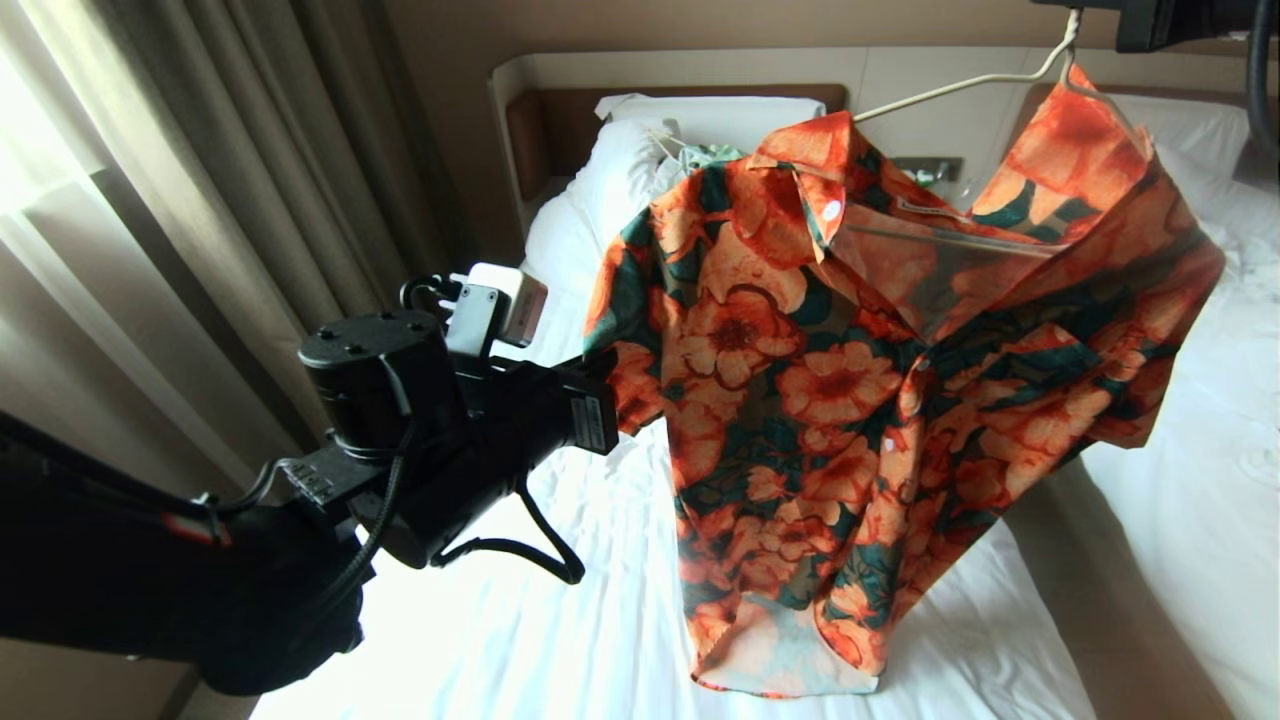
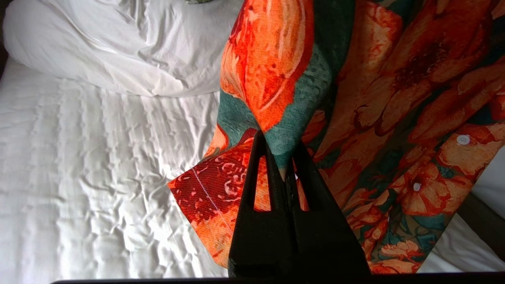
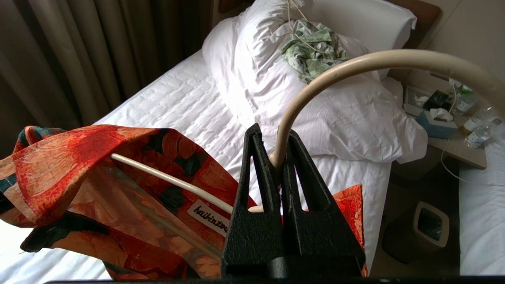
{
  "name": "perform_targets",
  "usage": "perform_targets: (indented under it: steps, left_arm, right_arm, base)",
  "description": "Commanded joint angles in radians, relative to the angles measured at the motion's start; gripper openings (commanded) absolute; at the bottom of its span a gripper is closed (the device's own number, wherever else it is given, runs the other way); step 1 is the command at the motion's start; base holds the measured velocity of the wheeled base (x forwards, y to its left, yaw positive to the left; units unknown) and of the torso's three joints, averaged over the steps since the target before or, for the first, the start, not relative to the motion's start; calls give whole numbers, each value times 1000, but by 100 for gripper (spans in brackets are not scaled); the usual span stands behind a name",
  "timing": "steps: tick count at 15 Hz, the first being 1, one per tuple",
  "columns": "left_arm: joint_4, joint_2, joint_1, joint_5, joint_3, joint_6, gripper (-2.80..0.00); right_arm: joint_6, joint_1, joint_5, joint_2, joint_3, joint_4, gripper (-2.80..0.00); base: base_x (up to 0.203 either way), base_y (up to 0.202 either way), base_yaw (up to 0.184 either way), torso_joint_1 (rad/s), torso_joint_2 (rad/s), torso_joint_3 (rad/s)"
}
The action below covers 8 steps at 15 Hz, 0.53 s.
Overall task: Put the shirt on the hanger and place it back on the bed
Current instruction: Take the clothes hanger out of the clothes
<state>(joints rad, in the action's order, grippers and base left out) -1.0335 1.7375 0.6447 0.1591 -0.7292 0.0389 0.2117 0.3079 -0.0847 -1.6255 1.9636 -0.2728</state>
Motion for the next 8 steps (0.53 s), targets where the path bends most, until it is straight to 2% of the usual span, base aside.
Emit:
perform_targets:
  steps: [1,2,8]
  left_arm:
    - [-9,-38,20,3,18,8,-280]
    - [-9,-53,22,4,22,20,0]
    - [-5,-172,37,22,81,27,0]
  right_arm:
    - [2,-1,-1,-2,0,-2,-280]
    - [2,-1,-1,-2,0,-2,-280]
    - [2,-4,0,-2,0,-3,-280]
  base:
    - [0,0,0,0,0,0]
    - [0,0,0,0,0,0]
    - [0,0,0,0,0,0]
